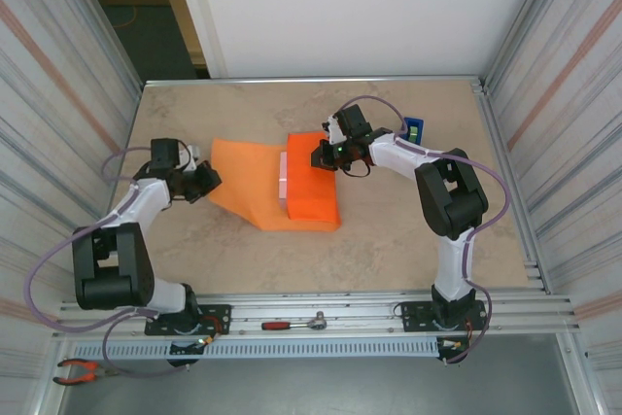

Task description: Wrap the gift box in paper

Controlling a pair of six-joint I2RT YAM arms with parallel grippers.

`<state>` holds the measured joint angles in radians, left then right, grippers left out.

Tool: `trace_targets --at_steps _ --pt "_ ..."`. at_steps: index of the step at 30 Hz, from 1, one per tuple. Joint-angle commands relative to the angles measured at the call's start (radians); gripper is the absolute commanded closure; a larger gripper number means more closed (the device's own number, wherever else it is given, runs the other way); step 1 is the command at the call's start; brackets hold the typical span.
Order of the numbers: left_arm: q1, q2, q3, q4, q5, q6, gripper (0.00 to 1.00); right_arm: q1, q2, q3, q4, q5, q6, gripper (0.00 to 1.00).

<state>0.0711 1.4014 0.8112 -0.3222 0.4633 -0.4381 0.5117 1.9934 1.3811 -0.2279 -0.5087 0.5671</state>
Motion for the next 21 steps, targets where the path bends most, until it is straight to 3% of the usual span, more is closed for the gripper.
trace_targets --at_steps 1,11,16,21 --pt "-0.033 -0.07 -0.01 -0.025 0.026 0.036 1.0 0.028 0.071 -0.062 -0.053 0.022 0.002 1.0" --pt "-0.295 -0.21 -0.005 0.076 0.072 -0.053 1.0 0.032 0.077 -0.062 -0.051 0.021 0.005 1.0" --pt "-0.453 -0.119 0.056 0.143 0.055 -0.163 0.99 0.036 0.084 -0.057 -0.051 0.023 0.007 1.0" --pt "-0.548 0.026 0.129 0.226 0.056 -0.316 1.0 0.039 0.085 -0.056 -0.051 0.023 0.01 1.0"
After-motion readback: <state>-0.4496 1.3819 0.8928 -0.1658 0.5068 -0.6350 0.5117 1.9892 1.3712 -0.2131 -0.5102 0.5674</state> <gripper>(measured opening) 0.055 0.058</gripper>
